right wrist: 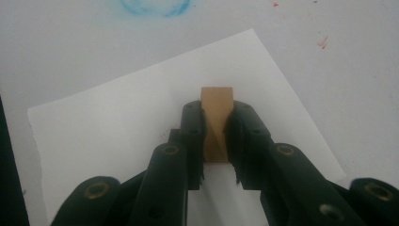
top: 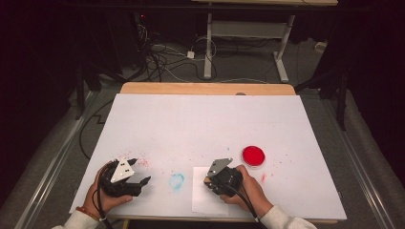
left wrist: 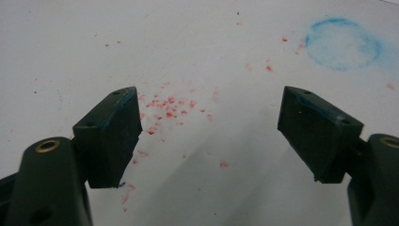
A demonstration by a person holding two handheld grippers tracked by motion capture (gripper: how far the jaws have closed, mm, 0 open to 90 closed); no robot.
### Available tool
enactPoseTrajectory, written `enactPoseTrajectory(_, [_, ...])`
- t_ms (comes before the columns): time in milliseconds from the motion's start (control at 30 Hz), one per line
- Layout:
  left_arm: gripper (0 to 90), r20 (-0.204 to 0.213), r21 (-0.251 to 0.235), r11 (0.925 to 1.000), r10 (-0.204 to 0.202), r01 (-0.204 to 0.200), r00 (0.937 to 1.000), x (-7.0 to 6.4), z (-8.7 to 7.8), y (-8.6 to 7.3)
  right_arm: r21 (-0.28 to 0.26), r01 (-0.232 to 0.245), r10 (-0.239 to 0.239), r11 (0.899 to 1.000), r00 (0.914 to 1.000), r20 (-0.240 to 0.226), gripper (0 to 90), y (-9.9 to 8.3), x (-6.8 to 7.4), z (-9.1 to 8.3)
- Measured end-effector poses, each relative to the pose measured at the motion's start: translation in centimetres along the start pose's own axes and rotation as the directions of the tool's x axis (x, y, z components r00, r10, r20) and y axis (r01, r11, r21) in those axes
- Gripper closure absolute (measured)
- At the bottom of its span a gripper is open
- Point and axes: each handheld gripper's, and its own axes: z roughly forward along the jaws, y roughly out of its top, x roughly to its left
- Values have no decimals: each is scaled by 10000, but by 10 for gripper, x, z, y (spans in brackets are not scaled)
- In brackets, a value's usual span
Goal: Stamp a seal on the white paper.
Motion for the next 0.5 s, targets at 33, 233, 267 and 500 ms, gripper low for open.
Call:
enactPoseTrajectory(33, [212,2,-34,10000,34,-34,10000,0,0,0,-3,-20,20,10000,10000,-7,765,0,0,0])
enactPoseTrajectory(233, [212,-21,16,10000,61,-61,10000,0,0,1,-71,-161,161,9998,9998,-105,765,-1,-1,1])
enactPoseTrajectory(267, [211,-20,9,10000,41,-41,10000,0,0,1,-55,-186,185,9998,9998,-114,765,-1,-2,1])
enactPoseTrajectory(500, [212,-17,11,10000,32,-32,10000,-1,0,1,5,-214,214,9998,9997,-98,765,-1,-2,1])
